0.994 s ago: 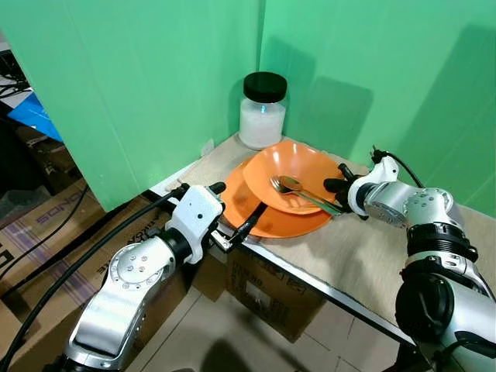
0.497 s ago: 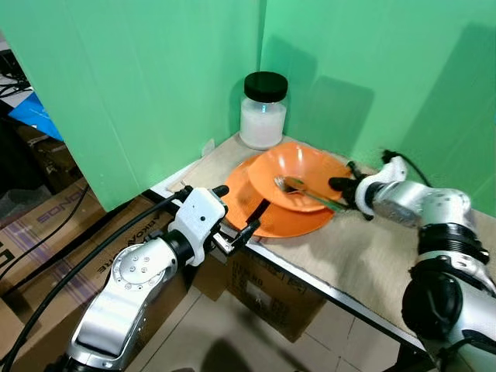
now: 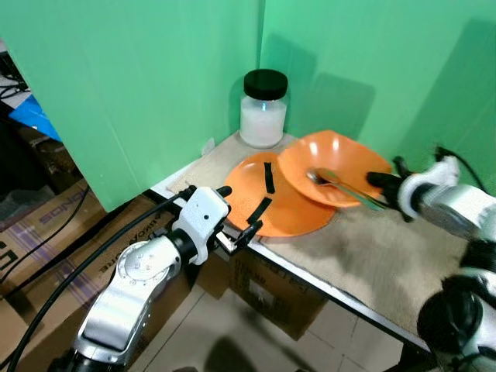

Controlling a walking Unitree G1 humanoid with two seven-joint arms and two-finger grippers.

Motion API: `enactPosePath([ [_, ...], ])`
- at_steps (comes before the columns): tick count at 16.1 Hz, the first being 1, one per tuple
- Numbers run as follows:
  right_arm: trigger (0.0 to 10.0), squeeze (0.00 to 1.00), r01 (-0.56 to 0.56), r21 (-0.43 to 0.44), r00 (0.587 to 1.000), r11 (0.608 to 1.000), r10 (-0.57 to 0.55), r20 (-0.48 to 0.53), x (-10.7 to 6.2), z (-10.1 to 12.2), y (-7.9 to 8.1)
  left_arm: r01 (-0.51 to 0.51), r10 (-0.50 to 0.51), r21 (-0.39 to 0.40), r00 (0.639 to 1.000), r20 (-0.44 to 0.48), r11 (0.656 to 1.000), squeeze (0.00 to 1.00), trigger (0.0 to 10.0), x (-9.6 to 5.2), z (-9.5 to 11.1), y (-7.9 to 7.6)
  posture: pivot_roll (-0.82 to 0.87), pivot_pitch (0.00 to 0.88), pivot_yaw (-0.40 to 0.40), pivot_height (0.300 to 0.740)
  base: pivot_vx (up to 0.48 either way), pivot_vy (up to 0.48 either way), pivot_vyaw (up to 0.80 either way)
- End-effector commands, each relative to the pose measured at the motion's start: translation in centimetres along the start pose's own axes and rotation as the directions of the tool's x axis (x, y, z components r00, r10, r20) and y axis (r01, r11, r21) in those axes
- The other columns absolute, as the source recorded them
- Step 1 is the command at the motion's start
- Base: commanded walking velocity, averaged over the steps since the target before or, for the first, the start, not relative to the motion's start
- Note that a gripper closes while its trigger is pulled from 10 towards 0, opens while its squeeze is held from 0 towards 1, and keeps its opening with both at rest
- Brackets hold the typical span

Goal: Setting the table

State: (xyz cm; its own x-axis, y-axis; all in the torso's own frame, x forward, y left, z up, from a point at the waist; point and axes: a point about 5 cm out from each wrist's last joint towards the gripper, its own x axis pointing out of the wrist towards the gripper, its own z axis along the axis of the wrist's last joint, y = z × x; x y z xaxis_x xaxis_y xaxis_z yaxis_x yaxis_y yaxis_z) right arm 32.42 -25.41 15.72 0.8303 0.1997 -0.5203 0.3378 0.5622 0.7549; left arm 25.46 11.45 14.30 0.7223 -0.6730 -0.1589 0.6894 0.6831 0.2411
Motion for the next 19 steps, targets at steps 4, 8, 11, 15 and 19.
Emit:
enactPosePath([
  [4,0.0,0.00,-0.016,0.022,0.992,1.000,0.013,0.128,-3.3,1.7,-1.3,0.037,-0.037,0.009,0.999,0.014,0.999,0.00,10.0,0.6,0.2,-0.1,-0.03,0.000,0.002,0.740,0.000,0.000,0.00],
  [8,0.0,0.00,0.024,0.058,0.987,0.998,-0.032,0.158,-4.4,1.1,-3.5,0.041,-0.041,0.019,0.999,0.012,0.999,0.00,10.0,0.6,0.2,0.0,-0.03,0.000,0.005,0.740,0.000,0.000,0.00],
  [11,0.0,0.00,0.048,0.079,0.983,0.996,-0.061,0.175,-4.8,0.8,-4.4,0.047,-0.048,0.023,0.999,0.009,0.999,0.00,10.0,0.6,0.2,0.1,-0.02,0.000,0.006,0.740,0.000,0.000,0.00],
  [15,0.0,0.00,0.048,0.064,0.979,0.997,-0.059,0.193,-4.4,0.3,-4.8,0.048,-0.049,0.032,0.999,0.010,0.998,0.00,10.0,0.7,0.2,0.2,-0.02,0.000,0.011,0.740,0.000,0.000,0.00],
  [19,10.0,0.00,0.133,0.049,0.967,0.990,-0.141,0.212,-3.6,-0.5,-6.2,0.048,-0.048,0.039,0.999,0.009,0.998,0.00,10.0,0.7,0.3,0.3,-0.02,0.000,0.013,0.740,0.000,0.000,0.00],
])
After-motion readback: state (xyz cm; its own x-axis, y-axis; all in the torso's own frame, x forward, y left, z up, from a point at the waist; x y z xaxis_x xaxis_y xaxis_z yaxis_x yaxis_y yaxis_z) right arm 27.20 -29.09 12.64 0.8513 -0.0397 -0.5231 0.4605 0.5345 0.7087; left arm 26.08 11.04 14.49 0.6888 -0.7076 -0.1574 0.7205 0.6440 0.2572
